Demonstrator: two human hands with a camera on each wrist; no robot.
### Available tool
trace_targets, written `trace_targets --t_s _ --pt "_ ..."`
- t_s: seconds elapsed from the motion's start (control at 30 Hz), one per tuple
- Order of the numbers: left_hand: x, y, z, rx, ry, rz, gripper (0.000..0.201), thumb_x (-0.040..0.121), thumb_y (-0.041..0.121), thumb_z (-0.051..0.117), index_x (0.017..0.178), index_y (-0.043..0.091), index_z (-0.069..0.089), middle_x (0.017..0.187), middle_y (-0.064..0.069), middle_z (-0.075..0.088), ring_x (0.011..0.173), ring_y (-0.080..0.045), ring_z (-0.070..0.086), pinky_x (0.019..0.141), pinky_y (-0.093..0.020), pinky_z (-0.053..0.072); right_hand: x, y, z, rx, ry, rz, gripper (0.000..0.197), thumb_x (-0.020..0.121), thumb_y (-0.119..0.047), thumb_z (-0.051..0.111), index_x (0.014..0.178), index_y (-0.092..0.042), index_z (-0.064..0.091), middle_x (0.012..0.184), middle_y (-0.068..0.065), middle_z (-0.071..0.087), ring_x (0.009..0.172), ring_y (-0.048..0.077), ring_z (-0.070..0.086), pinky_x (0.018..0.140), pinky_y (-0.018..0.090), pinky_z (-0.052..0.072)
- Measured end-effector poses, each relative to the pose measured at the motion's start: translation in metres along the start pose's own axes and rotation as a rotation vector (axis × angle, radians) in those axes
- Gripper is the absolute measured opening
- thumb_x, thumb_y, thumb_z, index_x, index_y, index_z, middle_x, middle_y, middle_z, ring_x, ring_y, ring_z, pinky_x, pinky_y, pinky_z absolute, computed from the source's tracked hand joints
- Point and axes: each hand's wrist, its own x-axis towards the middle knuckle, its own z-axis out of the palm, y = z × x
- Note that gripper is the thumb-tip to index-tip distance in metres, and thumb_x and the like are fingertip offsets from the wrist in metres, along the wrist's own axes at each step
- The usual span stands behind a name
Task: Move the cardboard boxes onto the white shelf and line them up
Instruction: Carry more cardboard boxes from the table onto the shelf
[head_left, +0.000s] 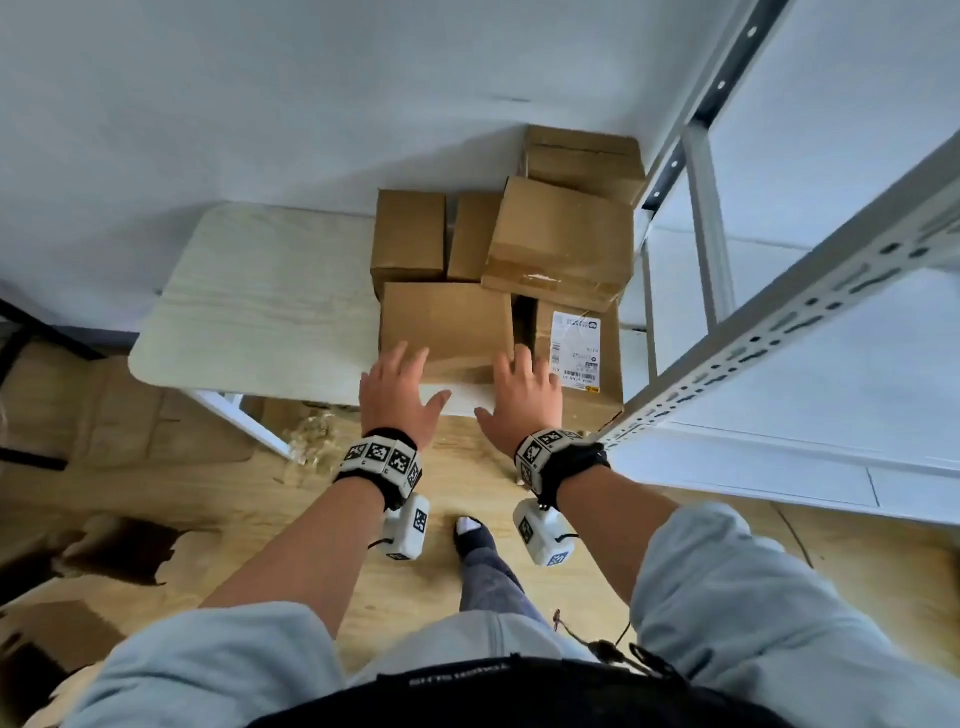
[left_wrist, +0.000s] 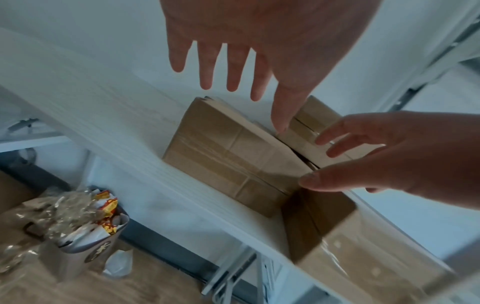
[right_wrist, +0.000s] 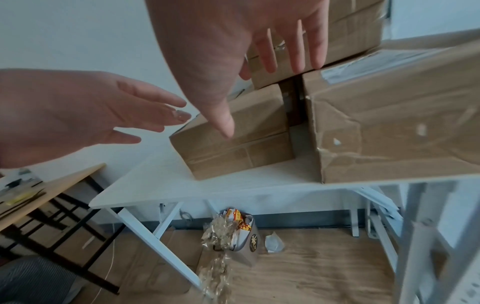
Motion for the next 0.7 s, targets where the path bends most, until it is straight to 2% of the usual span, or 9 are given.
trace_targets --t_s 0.2,0.3,0.37,0.47,0.57,0.7 --pt "-0.06 0.033 0.01 0.045 -0.095 0.287 0.068 0.094 0.048 0.059 0.152 0.022 0.035 0.157 -0.004 0.035 0.145 -0.026 0.028 0.12 -0.047 0.02 -0.088 0.027 0.003 0.029 0.063 0.181 0.081 0.081 -0.05 0.068 0.144 -0.017 0.031 0.141 0.012 0.04 0.127 0.034 0.042 0.102 0.048 0.042" --pt "-0.086 0.066 0.017 0.109 -0.129 0.444 0.07 0.094 0.049 0.059 0.153 0.023 0.033 0.158 -0.005 0.033 0.145 -0.027 0.026 0.121 -0.048 0.017 -0.133 0.059 -0.004 0.033 0.112 0.321 0.078 0.08 -0.047 0.069 0.142 -0.017 0.035 0.141 0.011 0.041 0.125 0.033 0.043 0.099 0.045 0.042" --pt "-0.103 0.094 0.022 0.118 -0.148 0.53 0.07 0.093 0.047 0.06 0.153 0.022 0.033 0.157 -0.007 0.034 0.144 -0.028 0.027 0.12 -0.049 0.019 -0.163 0.088 -0.009 0.042 0.144 0.432 0.078 0.079 -0.047 0.07 0.142 -0.017 0.035 0.143 0.011 0.04 0.126 0.033 0.043 0.098 0.045 0.041" --pt "-0.127 0.142 0.035 0.165 -0.174 0.667 0.074 0.091 0.052 0.061 0.152 0.021 0.033 0.155 -0.007 0.038 0.143 -0.029 0.031 0.119 -0.048 0.023 -0.207 0.134 -0.013 0.054 0.169 0.603 0.079 0.079 -0.046 0.071 0.143 -0.017 0.034 0.145 0.01 0.037 0.128 0.032 0.041 0.1 0.045 0.04" --pt "-0.147 0.191 0.053 0.205 -0.186 0.789 0.078 0.089 0.053 0.063 0.153 0.022 0.03 0.154 -0.006 0.039 0.142 -0.028 0.032 0.117 -0.048 0.025 -0.246 0.178 -0.014 0.1 0.246 0.758 0.076 0.077 -0.041 0.073 0.14 -0.017 0.038 0.143 0.011 0.04 0.124 0.032 0.044 0.098 0.046 0.041" --pt "-0.17 0.263 0.078 0.262 -0.203 0.912 0.081 0.09 0.056 0.057 0.155 0.024 0.022 0.159 -0.006 0.031 0.147 -0.03 0.022 0.12 -0.049 0.017 -0.293 0.239 -0.01 0.141 0.339 0.911 0.076 0.075 -0.04 0.074 0.139 -0.016 0.04 0.142 0.013 0.043 0.126 0.034 0.043 0.099 0.048 0.04"
